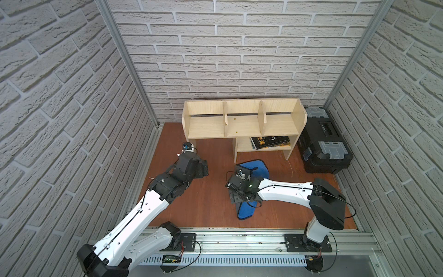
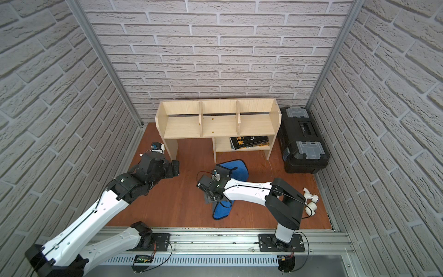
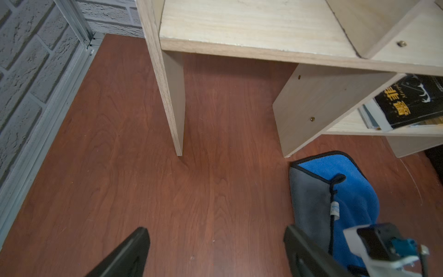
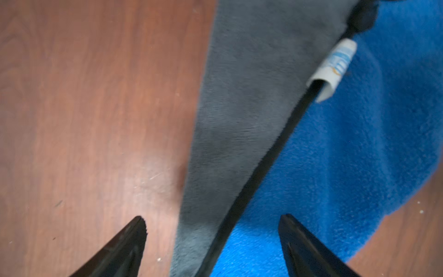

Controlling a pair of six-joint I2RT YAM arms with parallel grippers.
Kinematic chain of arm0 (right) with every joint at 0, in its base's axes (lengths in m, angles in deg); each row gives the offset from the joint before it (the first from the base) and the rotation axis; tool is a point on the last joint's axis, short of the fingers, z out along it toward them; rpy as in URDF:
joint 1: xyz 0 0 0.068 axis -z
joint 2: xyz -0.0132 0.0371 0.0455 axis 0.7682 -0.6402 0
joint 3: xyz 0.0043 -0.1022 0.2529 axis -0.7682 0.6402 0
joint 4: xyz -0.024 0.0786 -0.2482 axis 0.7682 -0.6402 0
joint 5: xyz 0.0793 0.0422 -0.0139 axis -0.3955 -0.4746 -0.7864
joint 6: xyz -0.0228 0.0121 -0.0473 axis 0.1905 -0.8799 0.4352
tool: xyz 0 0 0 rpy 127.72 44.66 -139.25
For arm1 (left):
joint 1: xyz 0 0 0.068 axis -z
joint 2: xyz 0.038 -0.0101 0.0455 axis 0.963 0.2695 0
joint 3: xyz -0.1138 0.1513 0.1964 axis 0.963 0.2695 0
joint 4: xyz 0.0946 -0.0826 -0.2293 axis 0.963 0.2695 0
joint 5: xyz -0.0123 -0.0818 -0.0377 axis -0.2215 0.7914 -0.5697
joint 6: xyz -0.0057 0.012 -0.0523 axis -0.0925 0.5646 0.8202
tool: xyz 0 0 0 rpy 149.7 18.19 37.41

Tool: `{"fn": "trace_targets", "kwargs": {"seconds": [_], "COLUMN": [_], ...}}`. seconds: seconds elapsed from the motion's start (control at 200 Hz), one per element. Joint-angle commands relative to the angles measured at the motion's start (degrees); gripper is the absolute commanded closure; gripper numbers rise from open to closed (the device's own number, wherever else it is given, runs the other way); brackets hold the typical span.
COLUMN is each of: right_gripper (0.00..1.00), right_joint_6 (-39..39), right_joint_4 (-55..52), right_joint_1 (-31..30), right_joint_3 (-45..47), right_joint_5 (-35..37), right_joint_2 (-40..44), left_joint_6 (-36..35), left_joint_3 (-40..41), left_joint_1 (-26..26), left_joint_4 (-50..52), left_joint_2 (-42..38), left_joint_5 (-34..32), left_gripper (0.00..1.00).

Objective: Wipe the bookshelf clean with a cloth
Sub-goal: Pick up the cleaning item at the center of the board, then hold the shelf at the center of the board.

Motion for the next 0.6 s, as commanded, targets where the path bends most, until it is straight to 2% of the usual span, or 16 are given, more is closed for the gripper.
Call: {"fn": "trace_targets", "kwargs": {"seconds": [0.0,0.1,0.185,0.335,0.42,0.525,0.595], "right_gripper": [0.11,0.13,0.2,0.63,0.97,0.98,0.98], "right_joint_6": [-0.6,2.3,2.6,3.0,4.3,6.7,8.4], "right_joint_4": [4.7,3.1,5.1,11.3,11.0,10.6,8.3], "right_joint_1": [3.3,2.9,3.4,4.9,4.8,3.8,1.6], "right_joint_3": [4.2,3.4,5.0,9.3,9.8,11.2,11.0], "right_joint_5": [0.6,2.2,2.6,0.1,1.2,4.8,10.1], "right_joint_2": [2.6,1.2,-0.1,-0.3,1.5,7.3,12.3], "left_joint_6": [0.5,-0.1,-1.3,-6.7,-9.2,-11.7,-12.1], "left_joint_3": [1.8,1.9,1.7,-4.3,-10.5,-17.2,-21.9], "left_joint_1": [2.5,3.0,3.0,1.5,-0.3,-3.0,-6.7], "left_joint_4": [-2.6,-2.1,-3.2,-4.9,-2.3,-0.5,1.1], "left_joint_2": [-1.3,-1.7,-2.5,-0.8,2.8,7.1,9.7], "left_joint_5": [-2.8,-4.4,-5.5,-6.4,-6.1,-6.2,-5.3], "left_gripper": [0.08,0.08,0.07,0.02,0.02,0.02,0.02]}}
